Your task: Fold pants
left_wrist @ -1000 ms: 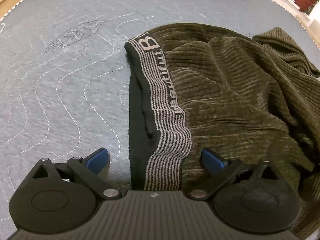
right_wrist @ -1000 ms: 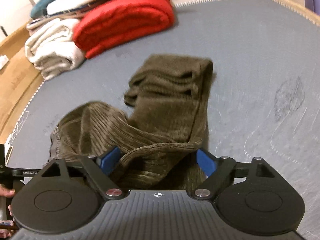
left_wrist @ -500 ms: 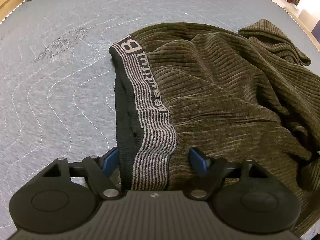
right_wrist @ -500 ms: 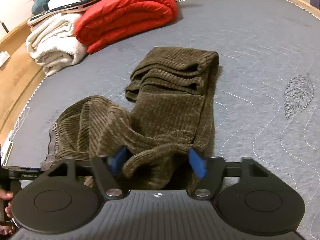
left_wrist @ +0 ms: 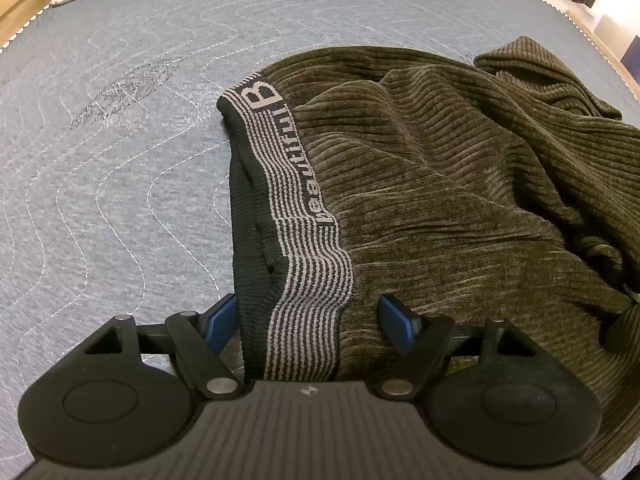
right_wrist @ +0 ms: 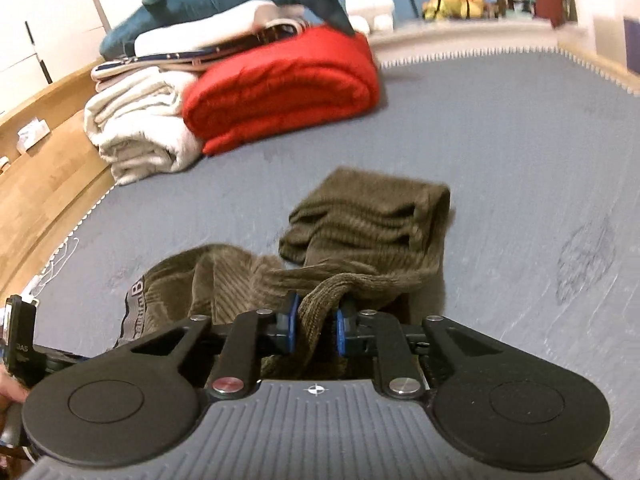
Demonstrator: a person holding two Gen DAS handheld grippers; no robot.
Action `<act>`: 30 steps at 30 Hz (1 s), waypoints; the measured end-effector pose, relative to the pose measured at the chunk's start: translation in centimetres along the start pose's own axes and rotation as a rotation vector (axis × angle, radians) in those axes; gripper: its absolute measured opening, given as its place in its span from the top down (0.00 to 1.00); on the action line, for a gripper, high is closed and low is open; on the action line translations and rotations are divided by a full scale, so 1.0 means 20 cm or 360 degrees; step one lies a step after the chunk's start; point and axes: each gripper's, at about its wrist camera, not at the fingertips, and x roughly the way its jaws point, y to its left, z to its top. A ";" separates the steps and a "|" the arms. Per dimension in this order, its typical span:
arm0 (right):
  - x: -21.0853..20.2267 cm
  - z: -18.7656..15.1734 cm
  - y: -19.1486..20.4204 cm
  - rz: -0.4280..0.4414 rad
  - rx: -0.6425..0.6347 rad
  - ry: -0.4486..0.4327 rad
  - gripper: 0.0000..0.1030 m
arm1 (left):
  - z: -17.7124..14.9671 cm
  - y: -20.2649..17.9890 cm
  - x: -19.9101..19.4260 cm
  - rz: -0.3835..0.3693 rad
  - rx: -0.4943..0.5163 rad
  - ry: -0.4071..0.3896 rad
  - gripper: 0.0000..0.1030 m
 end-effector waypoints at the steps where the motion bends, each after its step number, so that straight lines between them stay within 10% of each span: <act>1: -0.01 0.00 0.01 -0.0023 -0.0039 -0.0019 0.81 | 0.00 0.00 0.00 -0.0001 -0.0003 0.0001 0.21; 8: 0.13 -0.07 -0.02 -0.0083 0.0023 0.0143 0.30 | 0.02 0.01 -0.01 0.0032 -0.0009 -0.0030 0.17; 12: 0.22 -0.11 -0.06 -0.0085 0.0099 0.0236 0.30 | 0.04 0.01 -0.05 0.0091 -0.0023 -0.0091 0.16; 14: 0.23 -0.12 -0.07 -0.0076 0.0125 0.0249 0.35 | 0.05 -0.01 -0.10 0.0149 -0.0012 -0.0166 0.16; 17: 0.20 -0.12 -0.04 -0.0039 0.0097 0.0220 0.69 | 0.08 -0.04 -0.17 0.0191 -0.0001 -0.0277 0.15; 26: -0.02 -0.10 0.02 0.0024 -0.0056 0.0033 0.83 | 0.11 -0.20 -0.38 0.0002 -0.0042 -0.0544 0.17; 30: -0.11 -0.12 0.01 0.0056 -0.0113 0.0009 0.85 | 0.09 -0.33 -0.44 -0.0236 0.0014 -0.0605 0.43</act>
